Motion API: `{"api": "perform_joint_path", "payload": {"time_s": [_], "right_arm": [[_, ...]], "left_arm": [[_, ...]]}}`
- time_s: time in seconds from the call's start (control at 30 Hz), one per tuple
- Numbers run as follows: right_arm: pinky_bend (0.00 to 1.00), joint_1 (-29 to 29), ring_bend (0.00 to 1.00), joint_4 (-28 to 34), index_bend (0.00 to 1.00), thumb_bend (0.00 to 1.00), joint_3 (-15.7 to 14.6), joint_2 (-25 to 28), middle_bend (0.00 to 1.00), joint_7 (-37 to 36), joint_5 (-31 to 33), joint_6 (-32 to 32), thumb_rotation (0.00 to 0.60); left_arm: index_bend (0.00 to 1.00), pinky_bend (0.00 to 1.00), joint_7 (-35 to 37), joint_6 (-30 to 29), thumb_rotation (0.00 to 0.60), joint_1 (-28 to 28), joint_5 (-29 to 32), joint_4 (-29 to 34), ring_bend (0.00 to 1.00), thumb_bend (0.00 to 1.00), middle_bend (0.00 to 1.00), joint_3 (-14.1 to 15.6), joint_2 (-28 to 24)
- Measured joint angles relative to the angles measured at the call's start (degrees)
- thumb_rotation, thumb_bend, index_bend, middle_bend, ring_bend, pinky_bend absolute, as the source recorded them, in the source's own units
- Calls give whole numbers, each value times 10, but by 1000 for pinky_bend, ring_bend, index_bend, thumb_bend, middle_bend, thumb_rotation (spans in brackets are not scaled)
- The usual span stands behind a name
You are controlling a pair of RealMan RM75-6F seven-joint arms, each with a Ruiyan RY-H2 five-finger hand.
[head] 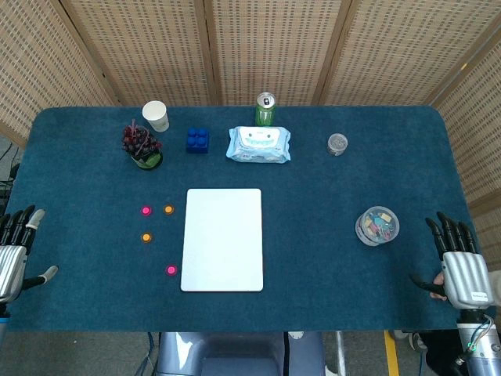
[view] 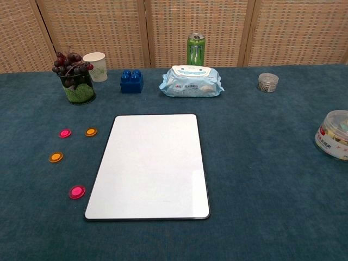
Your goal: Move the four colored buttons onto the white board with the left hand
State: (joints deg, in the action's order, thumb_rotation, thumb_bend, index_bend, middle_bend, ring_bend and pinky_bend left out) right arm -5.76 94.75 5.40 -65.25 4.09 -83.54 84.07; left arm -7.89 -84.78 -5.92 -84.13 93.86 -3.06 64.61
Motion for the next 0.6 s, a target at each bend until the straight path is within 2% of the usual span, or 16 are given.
{"api": "perform_joint_path", "payload": {"time_s": [0.37, 0.53, 0.6], "right_arm": [[0, 0, 0, -1, 0, 53, 0, -1, 0, 6, -2, 3, 600], [0, 0, 0, 0, 2, 53, 0, -1, 0, 6, 0, 2, 600], [0, 0, 0, 0, 3, 53, 1, -1, 0, 4, 2, 1, 600]], "left_arm": [[0, 0, 3, 4, 600, -1, 1, 0, 0, 46, 0, 0, -1], [0, 0, 0, 20, 600, -9, 2, -8, 0, 76, 0, 2, 4], [47, 0, -1, 33, 600, -16, 2, -14, 0, 103, 0, 2, 9]]}}
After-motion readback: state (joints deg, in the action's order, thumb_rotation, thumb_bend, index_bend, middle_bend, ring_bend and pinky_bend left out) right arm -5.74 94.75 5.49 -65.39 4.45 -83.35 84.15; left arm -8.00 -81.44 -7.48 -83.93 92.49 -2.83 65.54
